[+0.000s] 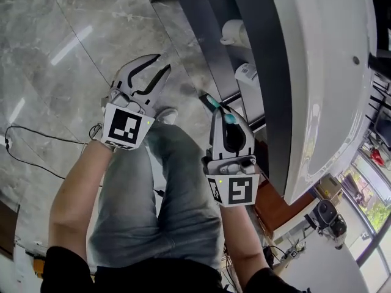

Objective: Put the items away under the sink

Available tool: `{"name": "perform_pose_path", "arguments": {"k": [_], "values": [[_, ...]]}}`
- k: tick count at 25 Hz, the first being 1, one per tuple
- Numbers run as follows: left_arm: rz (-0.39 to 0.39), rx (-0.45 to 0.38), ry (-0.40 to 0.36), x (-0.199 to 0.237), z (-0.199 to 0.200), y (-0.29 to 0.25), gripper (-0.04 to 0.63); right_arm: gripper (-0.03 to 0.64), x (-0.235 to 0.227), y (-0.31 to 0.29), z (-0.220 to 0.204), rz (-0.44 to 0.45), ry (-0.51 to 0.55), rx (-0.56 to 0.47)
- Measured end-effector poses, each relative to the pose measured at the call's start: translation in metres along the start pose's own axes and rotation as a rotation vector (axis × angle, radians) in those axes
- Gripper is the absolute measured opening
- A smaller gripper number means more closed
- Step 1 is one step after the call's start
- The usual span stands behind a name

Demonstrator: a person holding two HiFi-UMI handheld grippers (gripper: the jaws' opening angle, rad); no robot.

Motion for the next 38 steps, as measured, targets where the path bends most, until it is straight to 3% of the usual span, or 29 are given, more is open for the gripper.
{"name": "perform_pose_path", "arguments": {"k": [3,8,17,21,31,38], "values": [[0.031,-0.003,-0.020,0.004,0.012,0.046,0.080,0.049,0.007,-0.006,0.007,-0.002,0.057,0.009],[0.085,0.045,0.040,0.003,0.018,0.103,0.040,0.049,0.016,-0.018,0.019,-0.017,0.185,0.000],[0.060,0.125,0.070,-0.009,0.019,0.161,0.031,0.049,0.006,-0.046,0.036,-0.150,0.352,-0.060],[0.055,0.143,0.061,-0.008,0.013,0.175,0.031,0.049,0.004,-0.061,0.036,-0.207,0.454,-0.076],[0.095,0.180,0.093,-0.005,-0.003,0.193,0.028,0.049,-0.003,-0.095,0.040,-0.241,0.641,-0.106],[0.100,0.191,0.097,-0.004,-0.008,0.189,0.028,0.049,-0.019,-0.115,0.031,-0.268,0.675,-0.090]]}}
Point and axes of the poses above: the fingertips, and each gripper's own axes: y backward along the fingers, x to its left, z out of its top, the point moved 1 cm from there along y, backward along the fingers, and after that the axes turned 6 degrees about y, right-handed, at the moved point
